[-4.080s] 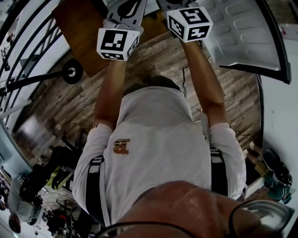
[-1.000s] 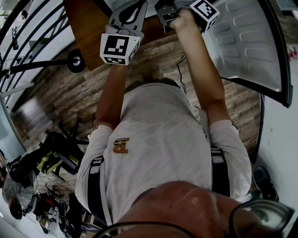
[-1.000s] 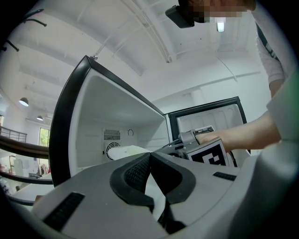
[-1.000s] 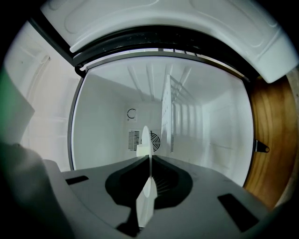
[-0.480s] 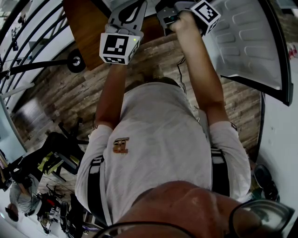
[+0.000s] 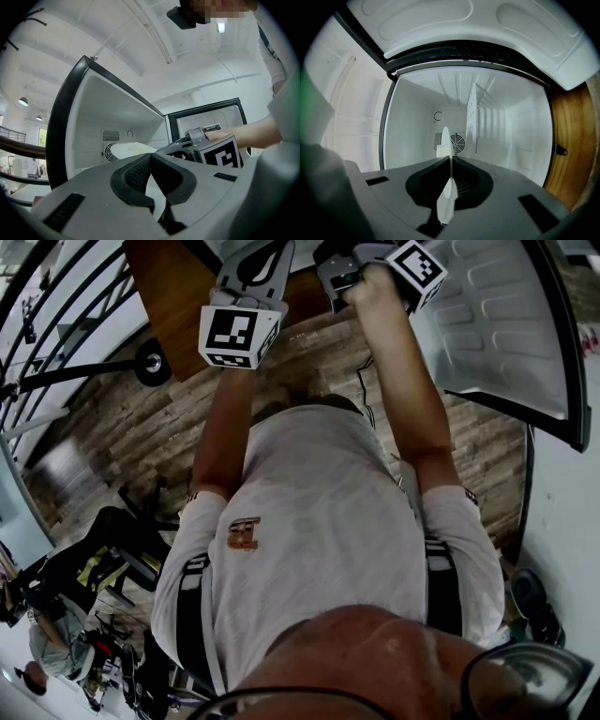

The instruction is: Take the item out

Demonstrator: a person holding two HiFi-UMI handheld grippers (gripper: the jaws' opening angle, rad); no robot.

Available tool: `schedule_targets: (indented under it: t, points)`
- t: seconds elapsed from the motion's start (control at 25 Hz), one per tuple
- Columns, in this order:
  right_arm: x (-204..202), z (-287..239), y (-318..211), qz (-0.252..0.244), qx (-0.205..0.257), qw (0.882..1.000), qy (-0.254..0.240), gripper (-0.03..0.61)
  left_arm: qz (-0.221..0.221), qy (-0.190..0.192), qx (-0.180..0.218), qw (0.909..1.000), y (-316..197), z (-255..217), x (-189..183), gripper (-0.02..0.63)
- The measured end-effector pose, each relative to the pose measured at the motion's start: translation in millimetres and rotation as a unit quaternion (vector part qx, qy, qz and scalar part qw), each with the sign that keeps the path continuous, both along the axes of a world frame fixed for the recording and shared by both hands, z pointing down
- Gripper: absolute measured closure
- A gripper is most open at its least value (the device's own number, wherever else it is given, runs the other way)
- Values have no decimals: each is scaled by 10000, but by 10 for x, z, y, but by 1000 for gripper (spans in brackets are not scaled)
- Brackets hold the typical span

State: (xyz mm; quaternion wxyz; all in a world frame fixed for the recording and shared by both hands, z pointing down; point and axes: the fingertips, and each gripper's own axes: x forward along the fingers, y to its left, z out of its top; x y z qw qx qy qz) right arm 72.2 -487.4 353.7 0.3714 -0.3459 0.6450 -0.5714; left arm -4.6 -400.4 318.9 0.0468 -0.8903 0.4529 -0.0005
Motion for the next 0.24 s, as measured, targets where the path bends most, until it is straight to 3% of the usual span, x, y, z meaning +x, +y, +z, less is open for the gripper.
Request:
schedule_targets:
  t: [0.24]
  points:
    - [-5,20,-4,4,-66,10000,-9,540,11,-6,1,10000,-14,12,20,595]
